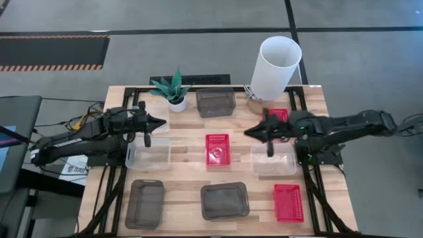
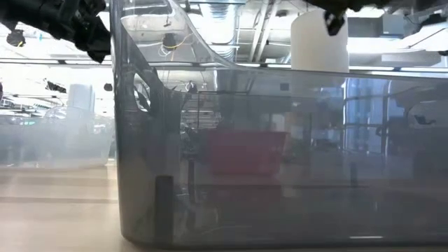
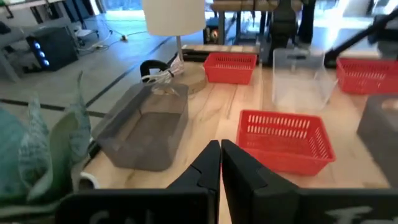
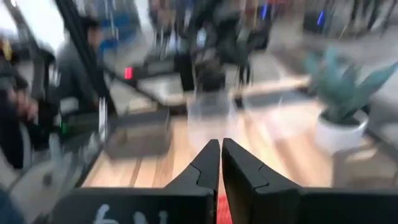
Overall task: Stack baskets by color
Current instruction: Stack the right transparent bin on the top left transparent bin
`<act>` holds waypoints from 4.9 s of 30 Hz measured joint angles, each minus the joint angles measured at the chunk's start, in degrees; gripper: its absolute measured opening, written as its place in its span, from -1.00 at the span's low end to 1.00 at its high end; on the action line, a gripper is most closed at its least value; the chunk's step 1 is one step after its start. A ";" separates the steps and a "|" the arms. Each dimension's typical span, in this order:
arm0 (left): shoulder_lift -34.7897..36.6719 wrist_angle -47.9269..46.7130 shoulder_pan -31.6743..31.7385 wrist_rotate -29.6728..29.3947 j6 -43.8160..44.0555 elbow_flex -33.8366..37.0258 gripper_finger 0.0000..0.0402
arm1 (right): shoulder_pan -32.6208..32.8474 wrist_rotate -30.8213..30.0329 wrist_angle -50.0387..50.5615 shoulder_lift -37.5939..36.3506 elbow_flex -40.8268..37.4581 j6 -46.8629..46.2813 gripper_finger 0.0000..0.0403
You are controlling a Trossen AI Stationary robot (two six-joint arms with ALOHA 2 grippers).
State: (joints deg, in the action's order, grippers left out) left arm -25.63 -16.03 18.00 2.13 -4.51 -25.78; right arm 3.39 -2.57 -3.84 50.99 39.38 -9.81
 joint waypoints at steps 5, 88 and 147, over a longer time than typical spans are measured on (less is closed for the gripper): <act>-4.82 0.00 0.00 -1.46 -4.03 -2.28 -0.75 | 1.47 0.00 23.17 11.83 14.31 -7.50 -0.79; -4.10 -25.41 -3.15 1.60 34.04 -23.60 0.28 | -8.82 10.01 41.61 50.39 63.97 4.34 -1.00; -57.92 -62.72 -12.33 -20.78 46.09 -60.33 -0.99 | -12.72 3.10 60.52 75.84 93.19 4.23 -0.89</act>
State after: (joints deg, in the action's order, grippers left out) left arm -83.55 -78.75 5.67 -18.65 41.57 -86.11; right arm -9.33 0.53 56.68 126.82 132.57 -5.58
